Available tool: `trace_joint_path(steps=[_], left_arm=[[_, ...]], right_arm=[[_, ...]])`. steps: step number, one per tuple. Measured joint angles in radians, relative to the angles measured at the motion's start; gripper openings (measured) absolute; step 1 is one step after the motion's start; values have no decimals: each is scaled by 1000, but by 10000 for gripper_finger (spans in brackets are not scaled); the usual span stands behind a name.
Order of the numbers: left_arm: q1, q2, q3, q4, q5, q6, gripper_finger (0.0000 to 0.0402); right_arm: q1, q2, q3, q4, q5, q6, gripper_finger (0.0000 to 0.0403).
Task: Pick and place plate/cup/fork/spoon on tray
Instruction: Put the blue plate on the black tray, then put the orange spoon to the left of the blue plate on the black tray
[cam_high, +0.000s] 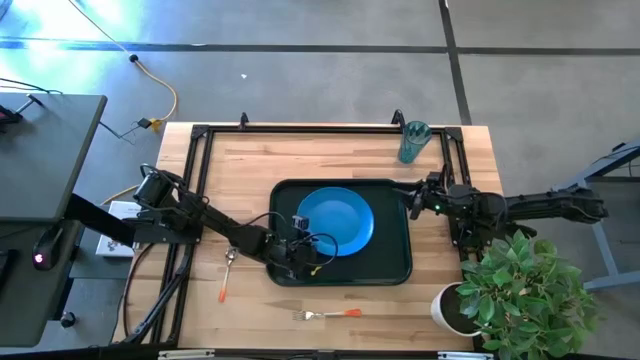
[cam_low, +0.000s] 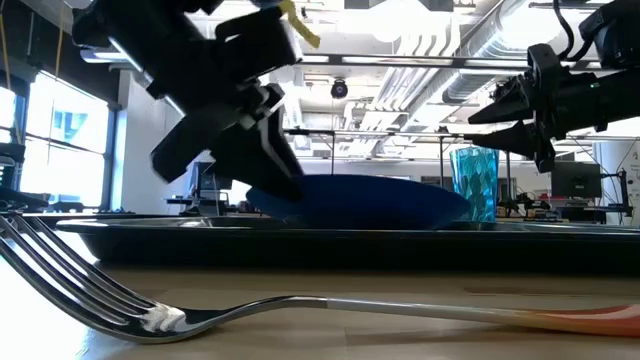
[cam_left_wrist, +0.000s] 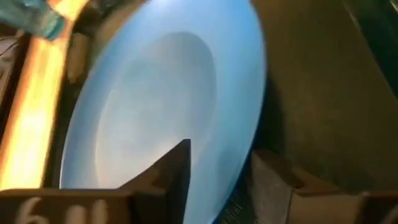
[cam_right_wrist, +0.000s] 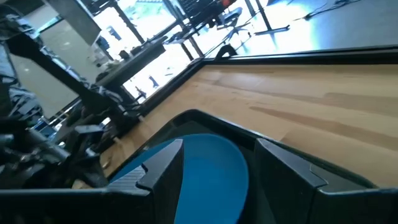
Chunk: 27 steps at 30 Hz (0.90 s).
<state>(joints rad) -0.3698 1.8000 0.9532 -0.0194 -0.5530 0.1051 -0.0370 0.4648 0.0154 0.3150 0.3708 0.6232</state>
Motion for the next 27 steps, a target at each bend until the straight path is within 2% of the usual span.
trace_joint_path(steps=[3,7,18,21,27], left_arm=[[-8,0,50,-98,-92,-79,155],[-26,0,116,-260,-170,-199,165],[-84,-105,139,-353,-198,-423,166],[-96,-149,141,-440,-192,-613,166],[-193,-199,139,-784,-185,-1124,166]], right_arm=[[36,0,0,3,22,1,190],[93,0,2,9,85,1,190],[213,14,3,66,181,-28,190],[242,26,4,70,199,-21,190],[304,46,4,82,243,-11,190]])
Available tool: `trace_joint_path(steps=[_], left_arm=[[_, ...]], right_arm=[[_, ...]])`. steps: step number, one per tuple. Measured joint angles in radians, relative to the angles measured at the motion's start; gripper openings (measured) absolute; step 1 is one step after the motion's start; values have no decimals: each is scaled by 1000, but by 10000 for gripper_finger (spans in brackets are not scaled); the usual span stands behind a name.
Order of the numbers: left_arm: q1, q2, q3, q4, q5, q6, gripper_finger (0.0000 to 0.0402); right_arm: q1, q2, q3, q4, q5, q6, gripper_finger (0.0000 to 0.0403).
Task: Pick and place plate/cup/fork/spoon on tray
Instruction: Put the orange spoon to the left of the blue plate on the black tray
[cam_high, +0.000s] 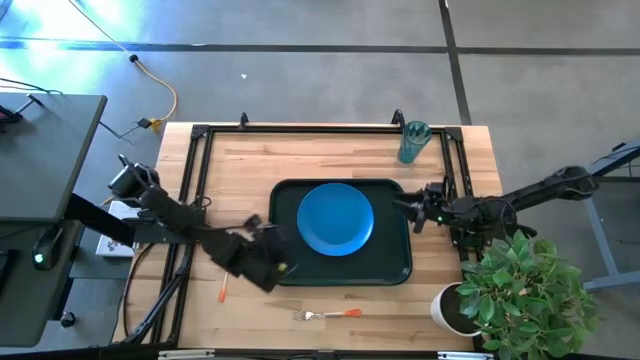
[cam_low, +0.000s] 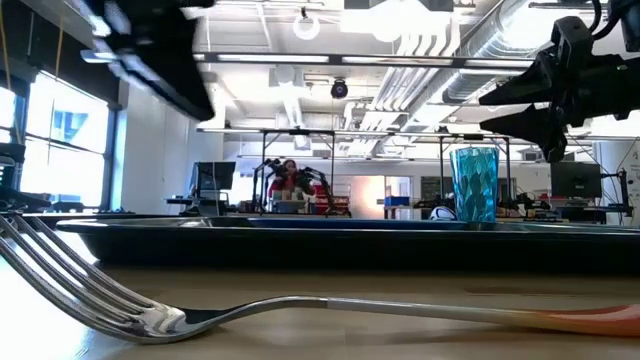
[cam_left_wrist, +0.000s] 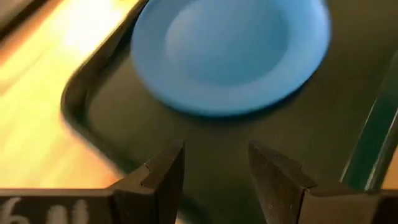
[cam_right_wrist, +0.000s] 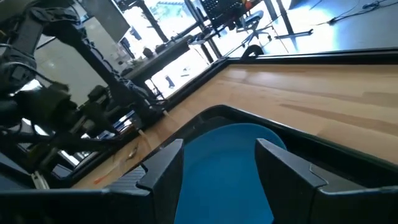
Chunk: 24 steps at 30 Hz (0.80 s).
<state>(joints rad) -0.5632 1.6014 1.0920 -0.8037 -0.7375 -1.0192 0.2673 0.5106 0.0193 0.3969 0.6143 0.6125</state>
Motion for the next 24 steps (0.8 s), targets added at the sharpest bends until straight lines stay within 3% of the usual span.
trace_joint_path(steps=[6,11,20,24], left_arm=[[-121,12,0,-248,113,-452,165],[-211,43,-10,-361,257,-673,151],[-333,26,-228,-305,543,-941,112],[-351,12,-272,-216,522,-996,109]], right_arm=[[62,7,0,46,33,-17,190],[88,6,0,95,40,-45,190],[94,7,0,95,13,-26,190],[94,7,0,95,13,-7,190]])
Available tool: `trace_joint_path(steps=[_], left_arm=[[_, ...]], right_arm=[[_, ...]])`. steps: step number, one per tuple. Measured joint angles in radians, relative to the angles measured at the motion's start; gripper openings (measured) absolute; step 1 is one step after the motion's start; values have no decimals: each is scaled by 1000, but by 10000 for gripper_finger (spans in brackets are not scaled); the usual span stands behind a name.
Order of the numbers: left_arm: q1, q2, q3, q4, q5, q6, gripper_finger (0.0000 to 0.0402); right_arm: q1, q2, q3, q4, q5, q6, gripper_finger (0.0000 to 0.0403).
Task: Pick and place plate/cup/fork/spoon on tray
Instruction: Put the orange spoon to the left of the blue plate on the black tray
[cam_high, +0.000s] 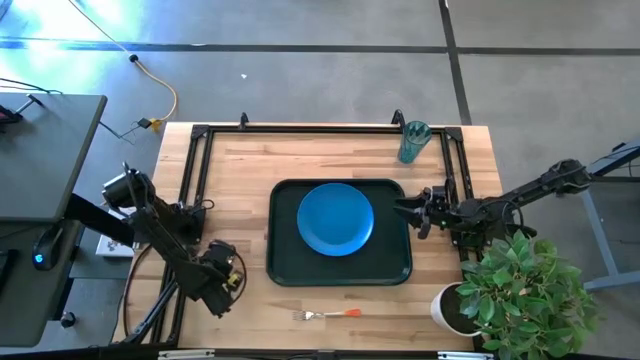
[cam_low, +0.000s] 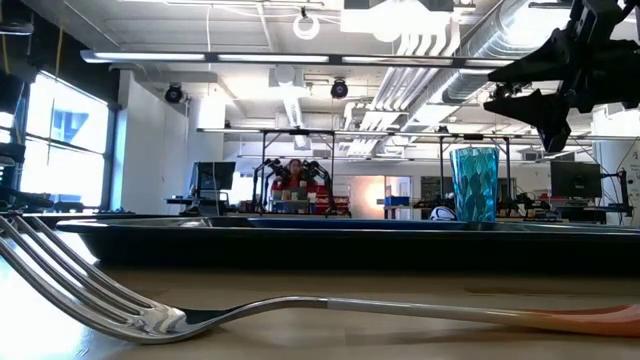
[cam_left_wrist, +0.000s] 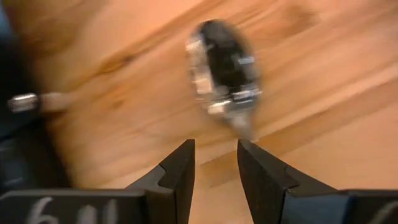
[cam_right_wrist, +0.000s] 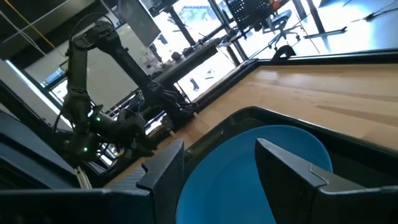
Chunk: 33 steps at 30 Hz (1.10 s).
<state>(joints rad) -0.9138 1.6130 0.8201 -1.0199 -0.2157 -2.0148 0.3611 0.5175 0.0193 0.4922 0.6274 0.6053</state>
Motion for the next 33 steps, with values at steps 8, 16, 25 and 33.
trace_joint_path(steps=[8,16,25,33], left_arm=[[4,-15,-4,52,-25,-10,111],[3,-19,-70,144,-9,-78,111],[4,-17,-73,155,-11,-43,56],[33,-45,-29,48,-88,-37,16]], right_arm=[[0,0,0,-3,3,18,190],[0,0,0,-11,1,26,190],[0,0,0,-10,8,50,190],[0,0,0,-10,22,59,190]])
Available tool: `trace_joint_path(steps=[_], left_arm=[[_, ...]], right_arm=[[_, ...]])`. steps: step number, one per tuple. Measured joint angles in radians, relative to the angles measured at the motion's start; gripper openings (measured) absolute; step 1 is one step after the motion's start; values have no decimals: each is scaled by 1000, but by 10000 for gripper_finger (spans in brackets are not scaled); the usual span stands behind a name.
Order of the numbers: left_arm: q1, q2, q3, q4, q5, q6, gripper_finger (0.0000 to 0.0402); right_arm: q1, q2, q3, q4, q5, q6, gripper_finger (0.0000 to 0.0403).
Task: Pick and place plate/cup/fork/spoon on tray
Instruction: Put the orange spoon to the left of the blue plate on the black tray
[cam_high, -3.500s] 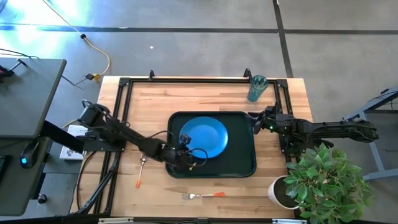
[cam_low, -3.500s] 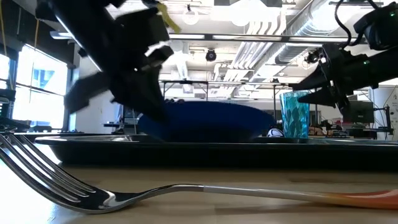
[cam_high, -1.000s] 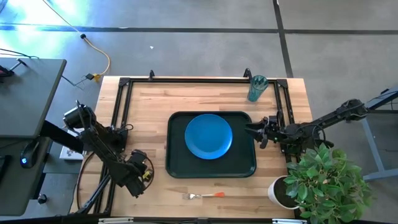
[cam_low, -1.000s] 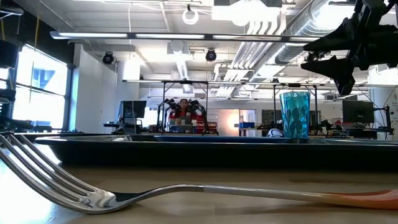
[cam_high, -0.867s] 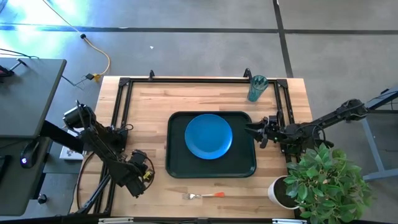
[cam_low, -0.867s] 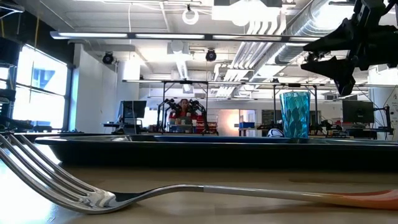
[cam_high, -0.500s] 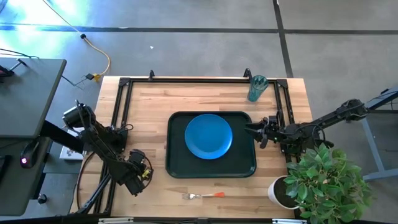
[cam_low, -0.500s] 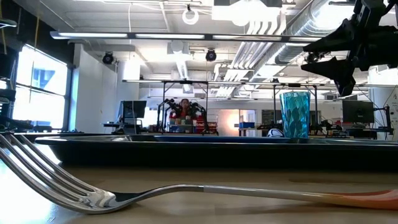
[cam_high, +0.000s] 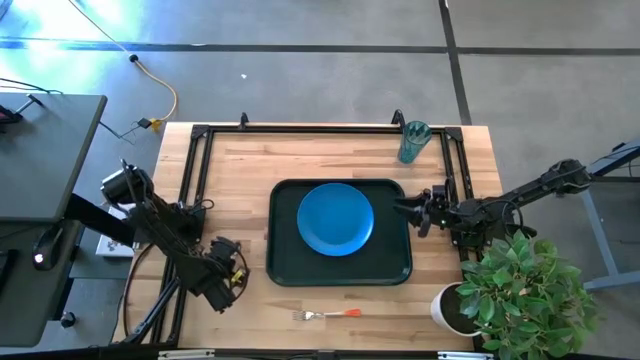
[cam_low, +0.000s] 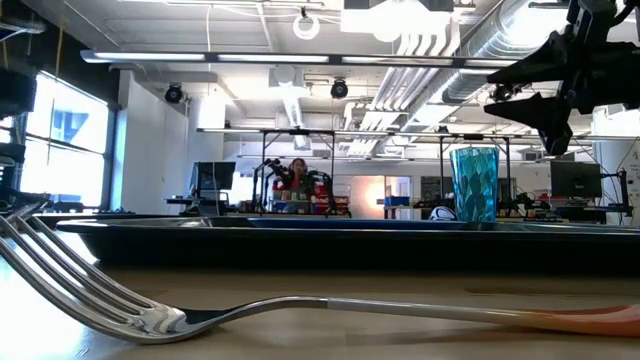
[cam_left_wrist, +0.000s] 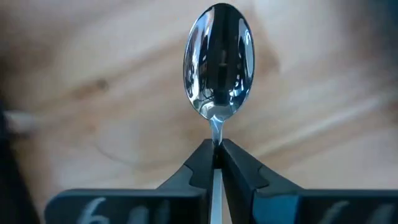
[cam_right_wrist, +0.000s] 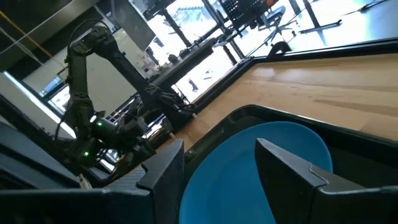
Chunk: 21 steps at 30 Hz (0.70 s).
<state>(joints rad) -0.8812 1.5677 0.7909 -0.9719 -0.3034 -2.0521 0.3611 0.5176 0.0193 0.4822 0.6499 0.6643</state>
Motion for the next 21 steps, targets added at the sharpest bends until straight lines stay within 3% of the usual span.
trace_joint_path(steps=[4,8,10,15,21], left_arm=[[35,-42,66,-118,-103,1,8],[95,-108,99,-128,-401,-55,7],[152,-136,101,-99,-491,-55,11],[362,-148,100,39,-554,157,12],[530,-94,101,441,-501,553,11]], right_arm=[[0,0,0,0,4,8,190],[0,0,0,1,16,-2,190],[0,0,0,1,30,-1,190],[0,0,0,1,31,1,190],[0,0,0,-13,30,9,190]])
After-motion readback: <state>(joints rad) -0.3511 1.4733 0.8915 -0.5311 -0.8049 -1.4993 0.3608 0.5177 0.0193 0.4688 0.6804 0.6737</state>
